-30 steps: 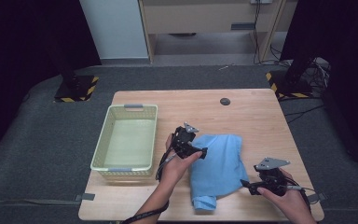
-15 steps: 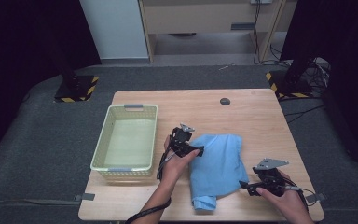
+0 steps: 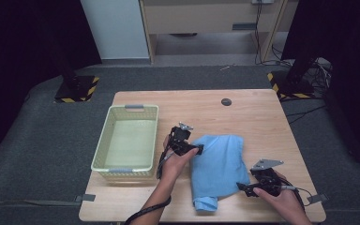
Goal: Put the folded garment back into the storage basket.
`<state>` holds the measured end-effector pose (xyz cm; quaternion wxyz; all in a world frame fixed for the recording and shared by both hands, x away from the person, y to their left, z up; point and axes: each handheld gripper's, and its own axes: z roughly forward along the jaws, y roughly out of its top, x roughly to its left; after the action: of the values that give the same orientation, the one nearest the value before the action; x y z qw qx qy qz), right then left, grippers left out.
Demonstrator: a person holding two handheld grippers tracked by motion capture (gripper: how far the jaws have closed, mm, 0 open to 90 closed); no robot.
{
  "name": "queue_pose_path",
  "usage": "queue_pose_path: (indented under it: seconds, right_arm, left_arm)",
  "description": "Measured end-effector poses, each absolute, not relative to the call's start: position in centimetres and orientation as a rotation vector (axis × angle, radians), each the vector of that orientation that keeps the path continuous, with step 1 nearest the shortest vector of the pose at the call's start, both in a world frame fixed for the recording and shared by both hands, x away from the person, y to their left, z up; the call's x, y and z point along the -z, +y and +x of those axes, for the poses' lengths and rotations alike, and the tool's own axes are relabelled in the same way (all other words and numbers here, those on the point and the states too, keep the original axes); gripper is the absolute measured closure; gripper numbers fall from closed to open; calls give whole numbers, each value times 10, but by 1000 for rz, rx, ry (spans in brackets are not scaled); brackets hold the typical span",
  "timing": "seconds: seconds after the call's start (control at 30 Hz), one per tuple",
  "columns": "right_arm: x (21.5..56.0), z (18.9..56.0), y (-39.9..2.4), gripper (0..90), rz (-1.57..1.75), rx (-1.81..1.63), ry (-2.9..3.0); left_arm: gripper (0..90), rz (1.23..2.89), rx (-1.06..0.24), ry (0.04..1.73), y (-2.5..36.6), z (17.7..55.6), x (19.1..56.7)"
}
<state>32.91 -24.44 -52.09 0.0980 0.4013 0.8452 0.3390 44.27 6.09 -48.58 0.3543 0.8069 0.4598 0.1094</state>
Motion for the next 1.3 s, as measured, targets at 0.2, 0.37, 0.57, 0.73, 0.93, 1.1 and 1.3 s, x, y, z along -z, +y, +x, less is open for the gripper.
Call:
queue_pose_path:
  seconds: [0.2, 0.37, 0.57, 0.73, 0.93, 1.1, 1.3]
  right_arm:
    - [523, 336, -238, 171, 1185, -985, 2520]
    - [521, 338, -228, 245, 1123, -930, 2538]
    - [520, 336, -221, 351, 1058, -912, 2551]
    - [520, 335, -223, 433, 1042, -934, 2555]
    - [519, 335, -223, 483, 1036, -937, 2559]
    - [519, 336, -222, 543, 1029, -939, 2563]
    - [518, 335, -220, 619, 1017, -946, 2574]
  left_arm:
    - [69, 2090, -289, 1176, 57, 444, 484]
    - [98, 2080, -292, 1171, 56, 448, 488]
    - [106, 2065, -281, 1184, 54, 456, 498]
    - [123, 2080, -269, 1182, 52, 463, 510]
    - [140, 2102, -254, 1183, 50, 466, 523]
    - [142, 2105, -263, 1173, 51, 469, 525]
    - [236, 2133, -291, 1110, 50, 466, 526]
